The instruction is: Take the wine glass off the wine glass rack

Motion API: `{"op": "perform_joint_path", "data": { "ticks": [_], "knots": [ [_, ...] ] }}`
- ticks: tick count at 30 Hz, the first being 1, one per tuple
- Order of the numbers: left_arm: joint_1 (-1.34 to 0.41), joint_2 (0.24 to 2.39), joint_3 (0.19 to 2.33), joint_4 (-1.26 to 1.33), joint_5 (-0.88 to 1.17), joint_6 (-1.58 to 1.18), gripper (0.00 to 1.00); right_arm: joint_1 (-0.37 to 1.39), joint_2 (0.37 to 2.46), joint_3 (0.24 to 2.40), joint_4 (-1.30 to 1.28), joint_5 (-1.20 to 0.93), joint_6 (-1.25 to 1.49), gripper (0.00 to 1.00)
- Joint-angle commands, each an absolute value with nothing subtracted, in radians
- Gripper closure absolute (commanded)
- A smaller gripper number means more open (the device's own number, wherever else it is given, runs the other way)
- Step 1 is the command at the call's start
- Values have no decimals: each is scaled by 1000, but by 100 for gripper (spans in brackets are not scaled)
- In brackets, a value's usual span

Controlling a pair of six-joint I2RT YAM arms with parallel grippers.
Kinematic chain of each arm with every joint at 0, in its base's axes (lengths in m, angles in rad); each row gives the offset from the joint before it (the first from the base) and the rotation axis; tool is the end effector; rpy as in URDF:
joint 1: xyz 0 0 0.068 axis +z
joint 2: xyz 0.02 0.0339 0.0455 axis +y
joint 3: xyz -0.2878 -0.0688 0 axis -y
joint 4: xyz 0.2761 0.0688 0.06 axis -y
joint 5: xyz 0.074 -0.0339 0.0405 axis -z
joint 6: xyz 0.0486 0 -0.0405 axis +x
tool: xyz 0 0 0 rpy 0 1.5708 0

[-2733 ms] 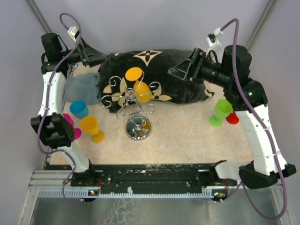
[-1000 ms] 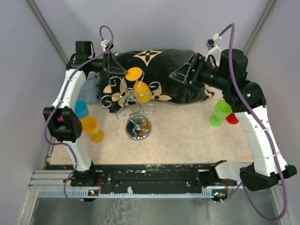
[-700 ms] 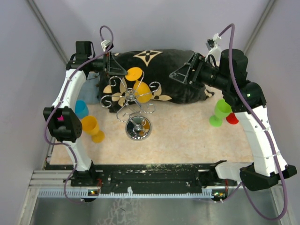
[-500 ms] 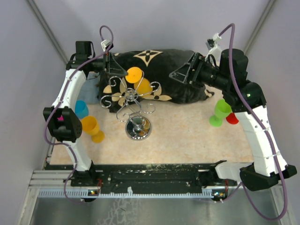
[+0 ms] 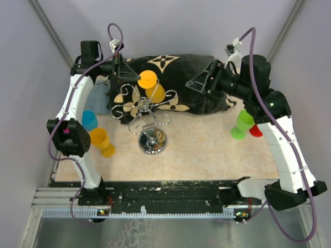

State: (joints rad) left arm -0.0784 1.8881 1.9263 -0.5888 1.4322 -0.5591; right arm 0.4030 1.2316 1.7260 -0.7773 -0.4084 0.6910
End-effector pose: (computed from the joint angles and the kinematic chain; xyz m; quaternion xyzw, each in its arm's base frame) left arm 0.4470 -0.0834 0.4152 0.1546 0.7157 -0.6594 0.1702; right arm 0.2249 0.1169 0.5356 -0.0081 0.7925 0.4443 0.4178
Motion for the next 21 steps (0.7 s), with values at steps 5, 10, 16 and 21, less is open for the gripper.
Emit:
{"op": "perform_joint_path", "data": {
  "ticks": [5, 10, 16, 21],
  "knots": [
    [-78, 1865, 1978, -580, 1432, -627, 100, 405, 1213, 1727, -713, -420, 687, 38],
    [-77, 1875, 1993, -564, 1425, -657, 100, 405, 1216, 1727, -712, -425, 687, 38],
    [-81, 1883, 1993, -563, 1423, -658, 100, 405, 1212, 1732, -718, -423, 683, 38],
    [-100, 1885, 1990, -569, 1424, -649, 100, 405, 1212, 1738, -717, -423, 682, 38]
  ]
}}
